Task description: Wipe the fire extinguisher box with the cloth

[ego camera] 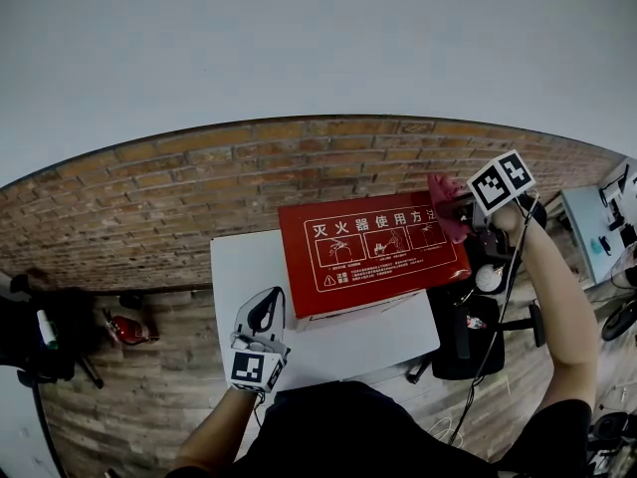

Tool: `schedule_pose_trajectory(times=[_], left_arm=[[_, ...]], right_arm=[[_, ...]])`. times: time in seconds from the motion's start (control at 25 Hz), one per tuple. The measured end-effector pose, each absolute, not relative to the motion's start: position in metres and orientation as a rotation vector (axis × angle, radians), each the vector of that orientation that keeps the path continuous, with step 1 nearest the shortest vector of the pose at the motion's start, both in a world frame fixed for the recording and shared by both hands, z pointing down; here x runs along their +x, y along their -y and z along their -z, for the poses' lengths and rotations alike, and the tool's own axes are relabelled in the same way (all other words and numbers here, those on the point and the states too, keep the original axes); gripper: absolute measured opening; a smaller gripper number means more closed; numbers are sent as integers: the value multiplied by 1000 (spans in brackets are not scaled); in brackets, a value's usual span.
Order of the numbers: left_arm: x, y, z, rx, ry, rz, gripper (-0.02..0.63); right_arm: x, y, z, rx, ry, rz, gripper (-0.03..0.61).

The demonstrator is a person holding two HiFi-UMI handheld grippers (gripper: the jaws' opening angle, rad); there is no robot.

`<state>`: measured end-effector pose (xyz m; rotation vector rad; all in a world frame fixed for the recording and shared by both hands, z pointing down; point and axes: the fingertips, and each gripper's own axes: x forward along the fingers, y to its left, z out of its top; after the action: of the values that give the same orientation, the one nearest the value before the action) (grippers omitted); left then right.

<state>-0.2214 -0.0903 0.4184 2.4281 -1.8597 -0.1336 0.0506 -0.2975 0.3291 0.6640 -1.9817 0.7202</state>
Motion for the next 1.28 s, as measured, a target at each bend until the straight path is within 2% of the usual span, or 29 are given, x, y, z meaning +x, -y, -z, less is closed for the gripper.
schedule_pose_trajectory(times=[1.28], left_arm=[[-207, 86, -410, 2502, 1796, 191, 29]], right_arm=[[-16, 263, -325, 558, 2081, -783, 61]])
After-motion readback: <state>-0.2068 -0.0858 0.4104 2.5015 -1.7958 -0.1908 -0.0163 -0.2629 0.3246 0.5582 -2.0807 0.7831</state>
